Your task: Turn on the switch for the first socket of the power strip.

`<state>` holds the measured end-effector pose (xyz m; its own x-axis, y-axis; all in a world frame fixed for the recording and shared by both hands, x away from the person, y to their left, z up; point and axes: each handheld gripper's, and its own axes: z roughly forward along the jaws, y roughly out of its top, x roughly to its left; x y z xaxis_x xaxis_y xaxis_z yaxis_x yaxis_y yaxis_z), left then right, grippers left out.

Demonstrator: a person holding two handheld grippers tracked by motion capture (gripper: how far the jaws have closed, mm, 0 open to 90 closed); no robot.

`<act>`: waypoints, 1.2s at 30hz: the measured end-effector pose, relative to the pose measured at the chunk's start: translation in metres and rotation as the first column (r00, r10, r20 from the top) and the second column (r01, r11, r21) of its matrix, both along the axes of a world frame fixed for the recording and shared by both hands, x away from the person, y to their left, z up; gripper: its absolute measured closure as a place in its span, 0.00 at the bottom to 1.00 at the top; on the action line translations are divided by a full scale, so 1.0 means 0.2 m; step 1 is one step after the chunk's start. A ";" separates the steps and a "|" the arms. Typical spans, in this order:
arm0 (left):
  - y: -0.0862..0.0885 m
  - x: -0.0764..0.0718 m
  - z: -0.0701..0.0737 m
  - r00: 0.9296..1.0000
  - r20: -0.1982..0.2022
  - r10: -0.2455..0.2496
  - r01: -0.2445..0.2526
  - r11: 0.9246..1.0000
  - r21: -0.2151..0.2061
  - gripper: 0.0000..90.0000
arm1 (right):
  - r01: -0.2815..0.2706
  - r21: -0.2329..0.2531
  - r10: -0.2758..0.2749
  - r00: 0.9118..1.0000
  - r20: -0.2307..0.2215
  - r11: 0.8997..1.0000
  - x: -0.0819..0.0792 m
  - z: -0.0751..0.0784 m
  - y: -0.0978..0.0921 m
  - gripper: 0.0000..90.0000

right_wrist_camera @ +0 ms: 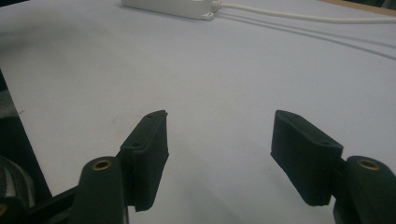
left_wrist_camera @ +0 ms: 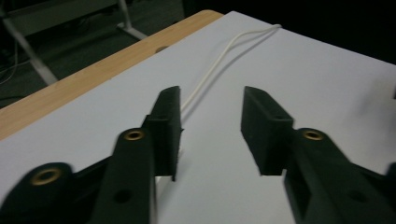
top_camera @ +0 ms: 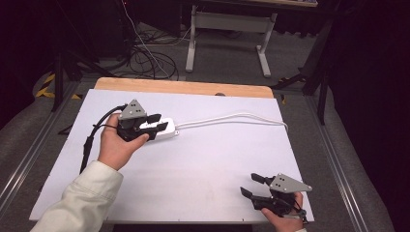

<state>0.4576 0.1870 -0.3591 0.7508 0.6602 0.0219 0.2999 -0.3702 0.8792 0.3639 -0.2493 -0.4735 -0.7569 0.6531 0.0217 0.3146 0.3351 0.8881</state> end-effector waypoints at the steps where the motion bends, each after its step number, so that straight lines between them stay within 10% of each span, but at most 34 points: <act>1: 0.00 -0.02 0.01 1.000 0.001 -0.016 0.016 1.000 0.003 0.50 | 0.000 0.000 0.000 1.000 0.000 1.000 0.00 0.00 0.00 0.41; 16: 0.09 -0.23 0.04 0.998 0.009 -0.063 0.063 0.992 -0.106 0.25 | -0.004 -0.001 0.004 1.000 0.000 1.000 0.00 0.00 0.00 0.41; 25: 0.13 -0.35 -0.03 0.994 0.102 -0.030 0.028 0.999 0.020 0.22 | -0.006 -0.001 0.006 1.000 0.002 1.000 0.00 0.00 0.00 0.41; 36: 0.20 -0.44 -0.14 0.996 0.076 -0.046 0.051 0.997 -0.059 0.23 | -0.004 0.002 0.004 1.000 0.003 1.000 0.00 0.00 0.00 0.41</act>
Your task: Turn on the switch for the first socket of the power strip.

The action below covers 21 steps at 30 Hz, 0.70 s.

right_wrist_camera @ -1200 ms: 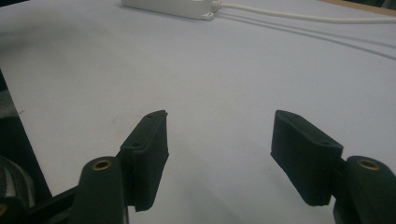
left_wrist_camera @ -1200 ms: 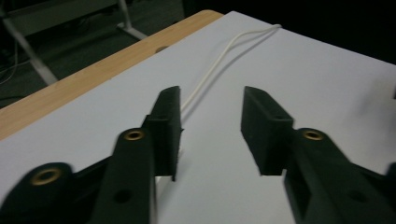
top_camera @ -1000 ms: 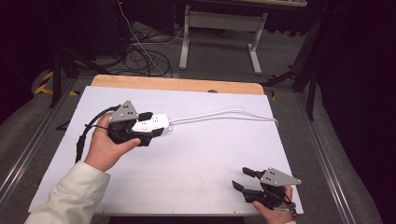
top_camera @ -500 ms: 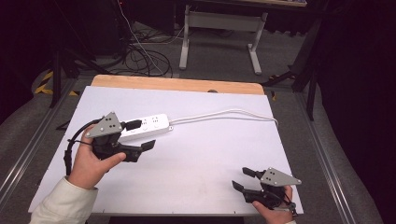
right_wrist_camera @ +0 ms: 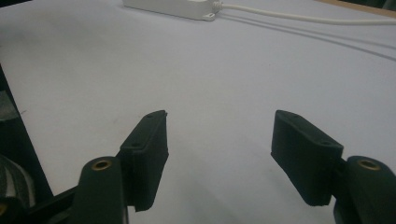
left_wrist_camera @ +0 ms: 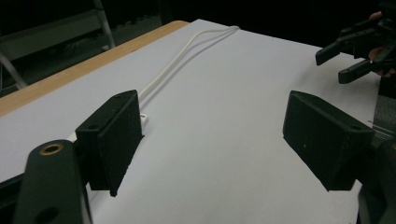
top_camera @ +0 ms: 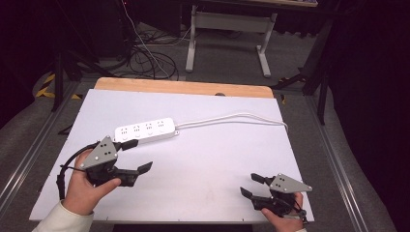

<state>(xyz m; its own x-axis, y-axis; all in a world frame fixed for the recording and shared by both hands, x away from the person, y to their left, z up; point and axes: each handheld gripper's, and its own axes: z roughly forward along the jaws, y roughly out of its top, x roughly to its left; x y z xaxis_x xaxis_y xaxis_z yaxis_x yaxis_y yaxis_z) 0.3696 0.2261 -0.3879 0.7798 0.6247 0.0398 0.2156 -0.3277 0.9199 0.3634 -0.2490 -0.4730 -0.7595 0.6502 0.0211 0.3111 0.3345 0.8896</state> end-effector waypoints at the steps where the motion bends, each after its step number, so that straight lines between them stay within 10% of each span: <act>1: 0.01 0.00 -0.02 1.000 0.002 -0.009 0.009 1.000 -0.004 0.23 | 0.000 0.000 0.000 1.000 0.000 1.000 0.00 0.00 0.00 0.41; 12: 0.06 -0.07 -0.20 0.999 -0.010 -0.033 0.033 0.999 0.012 0.22 | -0.004 0.000 0.004 1.000 0.003 1.000 0.00 0.00 0.00 0.41; 21: 0.12 -0.08 -0.36 0.997 -0.078 -0.024 0.017 0.996 -0.085 0.22 | -0.005 0.003 0.005 1.000 0.004 1.000 0.00 0.00 0.00 0.41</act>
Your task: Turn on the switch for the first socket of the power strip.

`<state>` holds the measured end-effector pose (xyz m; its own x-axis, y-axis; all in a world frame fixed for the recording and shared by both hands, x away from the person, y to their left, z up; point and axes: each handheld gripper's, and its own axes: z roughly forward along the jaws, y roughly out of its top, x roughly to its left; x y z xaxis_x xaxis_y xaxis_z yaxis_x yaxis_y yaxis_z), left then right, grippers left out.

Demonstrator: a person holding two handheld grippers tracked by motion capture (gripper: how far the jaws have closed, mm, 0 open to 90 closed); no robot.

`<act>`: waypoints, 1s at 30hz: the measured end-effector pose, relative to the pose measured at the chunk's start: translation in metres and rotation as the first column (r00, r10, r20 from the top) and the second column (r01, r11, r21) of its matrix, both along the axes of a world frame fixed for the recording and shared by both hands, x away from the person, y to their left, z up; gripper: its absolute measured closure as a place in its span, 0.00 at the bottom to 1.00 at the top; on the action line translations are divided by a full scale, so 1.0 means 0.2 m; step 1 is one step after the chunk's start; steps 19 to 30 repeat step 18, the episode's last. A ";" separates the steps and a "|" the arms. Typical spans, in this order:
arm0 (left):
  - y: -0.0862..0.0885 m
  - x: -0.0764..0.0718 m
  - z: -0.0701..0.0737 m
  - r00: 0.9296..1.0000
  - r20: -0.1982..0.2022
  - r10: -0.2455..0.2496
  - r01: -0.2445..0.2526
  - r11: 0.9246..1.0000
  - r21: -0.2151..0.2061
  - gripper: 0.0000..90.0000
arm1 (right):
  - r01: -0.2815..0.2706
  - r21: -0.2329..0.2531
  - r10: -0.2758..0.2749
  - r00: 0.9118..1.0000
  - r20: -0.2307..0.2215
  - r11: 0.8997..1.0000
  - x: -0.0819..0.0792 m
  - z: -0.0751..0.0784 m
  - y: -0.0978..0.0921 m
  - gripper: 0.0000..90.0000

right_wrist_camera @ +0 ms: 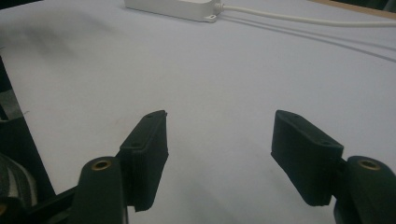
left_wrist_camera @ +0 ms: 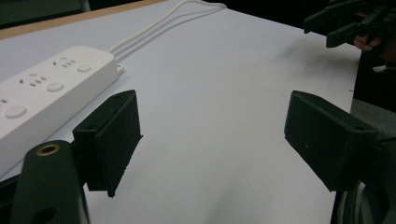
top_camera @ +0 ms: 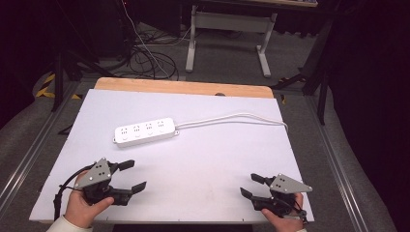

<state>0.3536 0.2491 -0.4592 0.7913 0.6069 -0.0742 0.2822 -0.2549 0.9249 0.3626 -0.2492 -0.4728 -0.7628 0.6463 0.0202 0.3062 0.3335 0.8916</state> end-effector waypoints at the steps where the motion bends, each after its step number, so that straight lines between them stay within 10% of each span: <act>1: 0.01 -0.01 -0.02 1.000 -0.016 -0.005 0.005 1.000 -0.016 0.22 | -0.001 0.000 0.001 1.000 0.000 1.000 0.00 0.00 0.00 0.41; 11: 0.06 -0.04 -0.13 0.998 0.013 0.055 -0.055 0.997 0.058 0.21 | -0.001 -0.001 0.001 1.000 -0.001 1.000 0.00 0.00 0.00 0.41; 30: 0.10 0.00 -0.13 0.995 -0.007 0.101 -0.101 0.994 0.036 0.23 | -0.001 -0.003 0.001 1.000 0.000 1.000 0.00 0.00 0.00 0.41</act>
